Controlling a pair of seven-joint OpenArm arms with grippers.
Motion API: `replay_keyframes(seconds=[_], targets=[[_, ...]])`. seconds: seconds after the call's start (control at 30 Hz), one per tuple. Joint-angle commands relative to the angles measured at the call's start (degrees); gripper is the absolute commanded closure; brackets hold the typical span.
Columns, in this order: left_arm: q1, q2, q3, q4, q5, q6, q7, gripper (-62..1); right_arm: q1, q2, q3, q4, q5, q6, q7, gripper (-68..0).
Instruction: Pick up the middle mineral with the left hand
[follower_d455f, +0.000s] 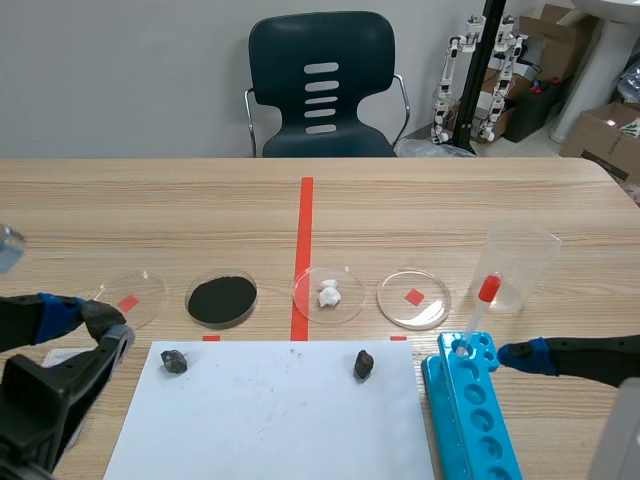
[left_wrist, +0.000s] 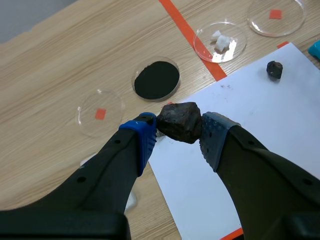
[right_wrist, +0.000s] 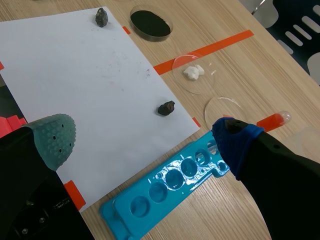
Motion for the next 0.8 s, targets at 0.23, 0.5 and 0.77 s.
replay_keyframes(seconds=[0.23, 0.5, 0.77], targets=[[-0.3, 1.9, -0.8, 0.4, 1.0, -1.2, 0.4, -17.5, 0.0, 0.0, 0.2, 1.5, 0.5, -0.3, 0.9, -56.9], [-0.3, 1.9, -0.8, 0.4, 1.0, -1.2, 0.3, -17.5, 0.0, 0.0, 0.2, 1.5, 0.5, -0.3, 0.9, -56.9], [-0.3, 1.9, -0.8, 0.4, 1.0, -1.2, 0.2, -17.5, 0.0, 0.0, 0.2, 1.5, 0.5, -0.3, 0.9, -56.9]])
